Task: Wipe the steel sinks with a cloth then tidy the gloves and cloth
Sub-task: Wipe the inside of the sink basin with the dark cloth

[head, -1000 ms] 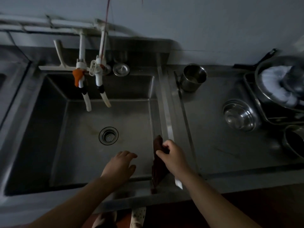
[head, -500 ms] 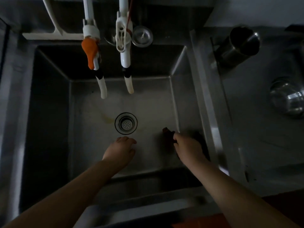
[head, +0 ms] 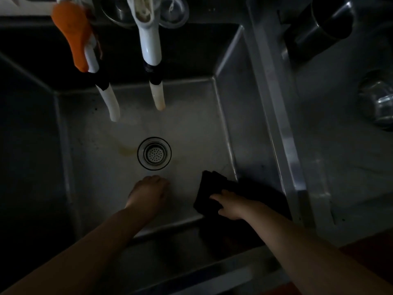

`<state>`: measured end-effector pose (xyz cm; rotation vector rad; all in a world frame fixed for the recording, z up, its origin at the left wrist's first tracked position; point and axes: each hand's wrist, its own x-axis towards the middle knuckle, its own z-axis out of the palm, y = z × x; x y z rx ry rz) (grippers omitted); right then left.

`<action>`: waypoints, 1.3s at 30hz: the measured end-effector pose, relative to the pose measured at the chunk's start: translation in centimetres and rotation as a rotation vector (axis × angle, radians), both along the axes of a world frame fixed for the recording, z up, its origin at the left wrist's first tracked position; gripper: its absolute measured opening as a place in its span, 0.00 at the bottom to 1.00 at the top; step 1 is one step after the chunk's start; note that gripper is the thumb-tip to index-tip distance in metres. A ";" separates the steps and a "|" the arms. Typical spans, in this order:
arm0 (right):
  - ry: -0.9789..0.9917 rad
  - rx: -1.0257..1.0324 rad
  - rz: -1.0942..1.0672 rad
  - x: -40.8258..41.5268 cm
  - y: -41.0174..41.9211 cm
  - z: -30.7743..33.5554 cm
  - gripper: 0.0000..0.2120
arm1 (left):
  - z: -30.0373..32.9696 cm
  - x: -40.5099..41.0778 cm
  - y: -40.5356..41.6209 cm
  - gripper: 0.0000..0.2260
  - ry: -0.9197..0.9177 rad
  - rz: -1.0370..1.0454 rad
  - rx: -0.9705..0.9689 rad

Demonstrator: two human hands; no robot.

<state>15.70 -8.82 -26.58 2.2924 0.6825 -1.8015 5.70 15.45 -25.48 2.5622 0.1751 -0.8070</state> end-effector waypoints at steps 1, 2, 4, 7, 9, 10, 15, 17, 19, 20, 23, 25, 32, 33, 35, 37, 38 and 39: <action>0.020 -0.029 0.039 0.1 0.1 -0.6 0.29 | -0.5 0.2 -0.2 0.18 0.013 -0.023 0.023; 0.031 -0.053 0.069 0.2 0.2 -1.2 0.30 | -1.0 0.5 -0.3 0.20 0.028 -0.045 0.040; 0.017 -0.074 0.056 0.3 0.4 -2.2 0.31 | -2.1 1.1 -0.6 0.24 0.058 -0.089 0.065; -0.119 -0.018 -0.061 0.7 1.1 -3.5 0.29 | -3.5 1.6 -1.1 0.28 0.077 -0.119 0.132; -0.231 0.032 -0.072 1.4 1.6 -4.0 0.28 | -4.3 1.8 -1.3 0.29 0.089 -0.114 0.170; -0.286 0.065 -0.065 2.0 1.8 -4.2 0.28 | -4.5 1.9 -1.5 0.30 0.097 -0.111 0.189; -0.584 0.257 -0.029 5.4 3.7 -5.5 0.27 | -5.4 2.4 -1.8 0.34 0.087 -0.068 0.312; -0.659 0.301 -0.065 5.2 3.8 -6.1 0.31 | -5.4 2.7 -1.7 0.36 0.101 -0.059 0.345; -0.695 0.303 -0.056 4.3 3.4 -6.9 0.33 | -5.5 3.1 -1.7 0.38 0.114 -0.069 0.370; -0.702 0.294 -0.031 3.9 3.1 -7.4 0.33 | -5.6 3.4 -1.7 0.39 0.120 -0.077 0.382; -0.706 0.271 -0.012 4.0 3.1 -8.9 0.33 | -5.9 4.0 -1.9 0.41 0.133 -0.101 0.404; -0.704 0.271 -0.049 4.9 3.9 -9.7 0.33 | -6.0 4.4 -2.0 0.40 0.128 -0.119 0.405; -0.736 0.303 -0.126 10.9 8.5 -11.3 0.34 | -6.7 5.2 -1.9 0.46 0.142 -0.103 0.445; -0.745 0.306 -0.133 11.7 9.2 -11.4 0.34 | -6.8 5.1 -2.0 0.46 0.142 -0.089 0.438; -0.766 0.314 -0.141 13.4 10.6 -11.4 0.35 | -7.0 4.9 -2.0 0.48 0.150 -0.052 0.417; -0.798 0.313 -0.126 15.0 11.8 -11.4 0.35 | -7.2 4.7 -1.9 0.49 0.144 -0.021 0.401; -0.808 0.311 -0.117 15.8 12.4 -11.5 0.35 | -7.3 4.6 -1.9 0.49 0.134 -0.014 0.395; -0.815 0.310 -0.105 16.7 12.9 -11.5 0.35 | -7.4 4.5 -1.8 0.49 0.125 -0.008 0.389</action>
